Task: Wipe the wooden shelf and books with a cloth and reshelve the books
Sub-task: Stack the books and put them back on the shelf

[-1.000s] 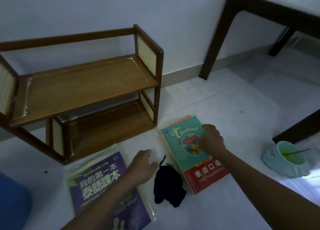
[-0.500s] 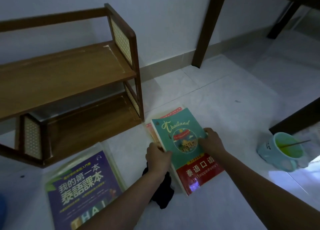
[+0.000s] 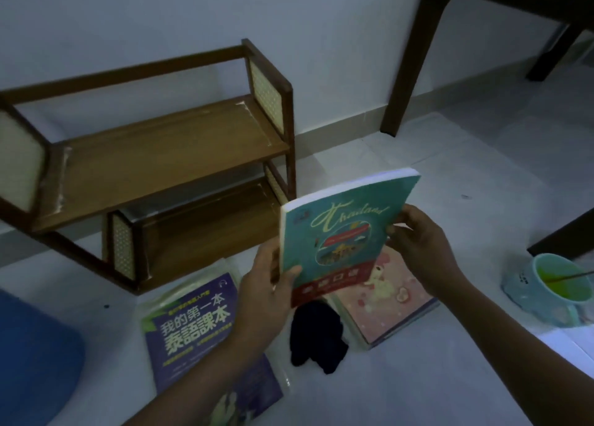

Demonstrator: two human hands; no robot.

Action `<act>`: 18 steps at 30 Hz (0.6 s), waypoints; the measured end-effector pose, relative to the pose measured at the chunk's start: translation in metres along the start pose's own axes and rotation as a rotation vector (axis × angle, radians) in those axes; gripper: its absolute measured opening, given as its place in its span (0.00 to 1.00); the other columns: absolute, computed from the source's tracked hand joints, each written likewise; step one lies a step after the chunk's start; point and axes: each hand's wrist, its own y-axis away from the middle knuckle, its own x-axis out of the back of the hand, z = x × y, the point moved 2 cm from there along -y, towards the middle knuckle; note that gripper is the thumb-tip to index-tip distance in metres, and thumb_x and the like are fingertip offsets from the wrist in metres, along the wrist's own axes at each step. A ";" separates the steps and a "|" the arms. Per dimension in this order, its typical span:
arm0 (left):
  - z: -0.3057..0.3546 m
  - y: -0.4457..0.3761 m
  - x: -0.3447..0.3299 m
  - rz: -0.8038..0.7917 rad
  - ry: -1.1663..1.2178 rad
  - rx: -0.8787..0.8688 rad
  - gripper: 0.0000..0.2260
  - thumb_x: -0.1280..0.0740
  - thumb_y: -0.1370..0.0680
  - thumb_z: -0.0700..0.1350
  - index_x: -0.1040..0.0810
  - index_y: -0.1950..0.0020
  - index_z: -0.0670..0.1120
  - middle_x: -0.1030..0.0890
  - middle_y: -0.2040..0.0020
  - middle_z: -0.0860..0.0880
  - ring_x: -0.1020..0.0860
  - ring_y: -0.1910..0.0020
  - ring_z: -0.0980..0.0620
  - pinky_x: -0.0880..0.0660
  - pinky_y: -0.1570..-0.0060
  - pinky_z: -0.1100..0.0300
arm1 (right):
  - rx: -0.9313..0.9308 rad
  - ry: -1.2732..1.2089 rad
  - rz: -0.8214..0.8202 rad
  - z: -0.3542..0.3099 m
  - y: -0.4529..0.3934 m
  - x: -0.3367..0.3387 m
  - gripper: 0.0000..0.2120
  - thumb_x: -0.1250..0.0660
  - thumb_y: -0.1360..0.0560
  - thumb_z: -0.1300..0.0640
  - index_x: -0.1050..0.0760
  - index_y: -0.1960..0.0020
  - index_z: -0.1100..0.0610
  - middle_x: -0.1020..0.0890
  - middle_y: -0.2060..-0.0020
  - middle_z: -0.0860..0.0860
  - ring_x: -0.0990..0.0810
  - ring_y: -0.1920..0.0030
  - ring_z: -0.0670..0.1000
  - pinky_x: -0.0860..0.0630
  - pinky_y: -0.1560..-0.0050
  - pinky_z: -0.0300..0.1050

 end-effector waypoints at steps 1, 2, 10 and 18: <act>0.002 0.010 0.017 0.057 -0.013 -0.027 0.18 0.34 0.22 0.39 0.30 0.43 0.63 0.20 0.47 0.66 0.20 0.47 0.64 0.21 0.54 0.65 | 0.040 -0.016 -0.011 -0.010 0.005 -0.013 0.18 0.39 0.22 0.68 0.25 0.49 0.45 0.18 0.53 0.42 0.18 0.50 0.50 0.20 0.51 0.48; 0.000 0.018 0.034 0.117 -0.040 -0.047 0.18 0.34 0.22 0.39 0.30 0.43 0.63 0.21 0.48 0.68 0.21 0.47 0.65 0.21 0.54 0.66 | 0.077 -0.012 -0.035 -0.019 0.009 -0.029 0.17 0.39 0.22 0.67 0.25 0.49 0.45 0.17 0.51 0.43 0.18 0.49 0.50 0.20 0.52 0.46; -0.037 0.094 0.148 0.409 -0.227 0.097 0.19 0.32 0.24 0.36 0.31 0.47 0.60 0.20 0.53 0.70 0.20 0.53 0.67 0.21 0.59 0.68 | 0.122 -0.102 -0.361 -0.042 0.067 -0.151 0.18 0.41 0.21 0.68 0.25 0.46 0.45 0.18 0.53 0.35 0.19 0.51 0.37 0.22 0.56 0.31; -0.071 0.139 0.174 0.505 -0.205 0.246 0.24 0.31 0.25 0.37 0.31 0.48 0.67 0.18 0.55 0.64 0.19 0.53 0.63 0.21 0.59 0.68 | 0.108 -0.068 -0.467 -0.025 0.095 -0.200 0.19 0.41 0.21 0.69 0.26 0.44 0.45 0.19 0.48 0.43 0.20 0.48 0.37 0.25 0.55 0.27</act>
